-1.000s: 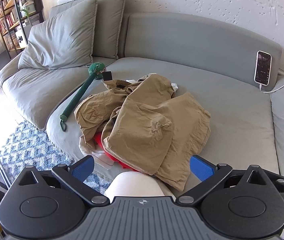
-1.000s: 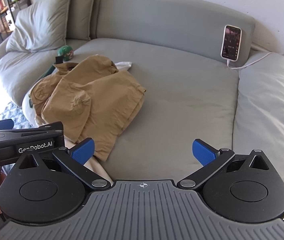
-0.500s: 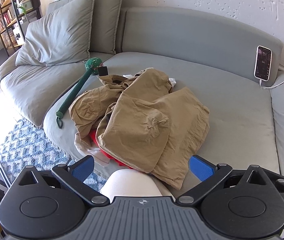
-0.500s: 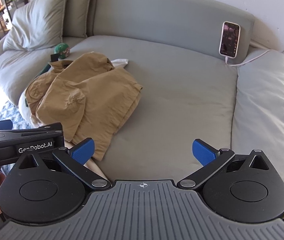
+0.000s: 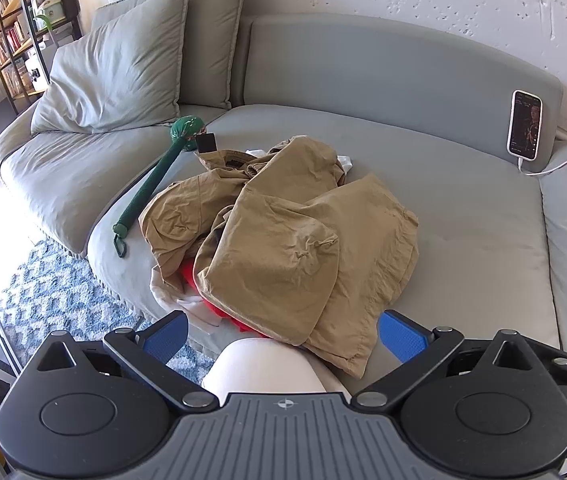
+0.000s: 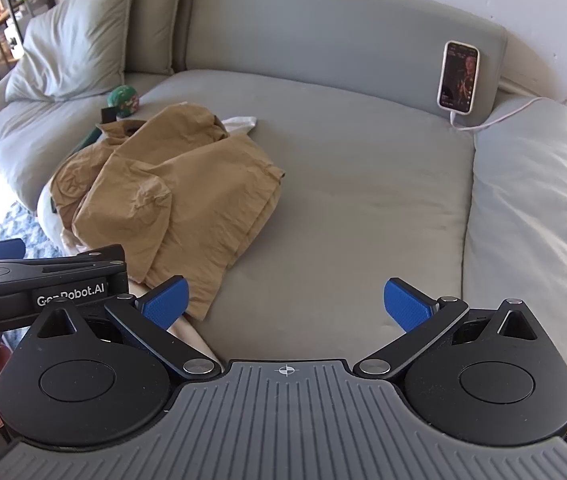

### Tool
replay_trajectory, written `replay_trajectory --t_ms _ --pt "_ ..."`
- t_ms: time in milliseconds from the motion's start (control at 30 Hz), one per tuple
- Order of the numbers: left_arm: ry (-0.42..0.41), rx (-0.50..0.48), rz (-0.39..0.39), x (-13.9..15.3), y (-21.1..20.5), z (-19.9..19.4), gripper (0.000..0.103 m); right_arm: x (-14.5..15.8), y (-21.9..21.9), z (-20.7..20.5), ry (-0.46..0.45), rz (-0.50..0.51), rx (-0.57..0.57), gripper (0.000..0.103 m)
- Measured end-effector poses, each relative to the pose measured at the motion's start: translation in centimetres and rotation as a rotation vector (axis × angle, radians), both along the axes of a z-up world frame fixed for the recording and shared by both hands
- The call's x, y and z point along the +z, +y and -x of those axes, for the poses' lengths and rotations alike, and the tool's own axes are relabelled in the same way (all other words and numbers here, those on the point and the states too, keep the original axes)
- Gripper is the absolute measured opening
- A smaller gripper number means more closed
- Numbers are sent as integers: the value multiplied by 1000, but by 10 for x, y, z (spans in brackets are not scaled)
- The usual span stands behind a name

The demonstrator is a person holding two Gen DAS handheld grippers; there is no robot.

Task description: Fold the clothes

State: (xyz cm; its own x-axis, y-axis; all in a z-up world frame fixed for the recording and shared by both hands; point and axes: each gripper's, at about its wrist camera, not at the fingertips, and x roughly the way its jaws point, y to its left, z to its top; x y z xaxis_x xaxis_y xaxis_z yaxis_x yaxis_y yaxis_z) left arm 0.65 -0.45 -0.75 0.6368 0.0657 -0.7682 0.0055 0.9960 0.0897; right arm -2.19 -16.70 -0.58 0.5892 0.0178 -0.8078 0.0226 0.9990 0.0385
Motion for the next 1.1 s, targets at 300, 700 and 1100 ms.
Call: replay_trajectory --t_ms 300,700,1100 --pt "-4 1 2 0 0 2 102 1 0 2 -1 0 1 103" --pt "-2 -1 -2 0 -1 4 102 0 0 4 1 0 -3 103" --pt "8 0 -1 -4 0 3 102 -4 -1 4 9 0 -2 103"
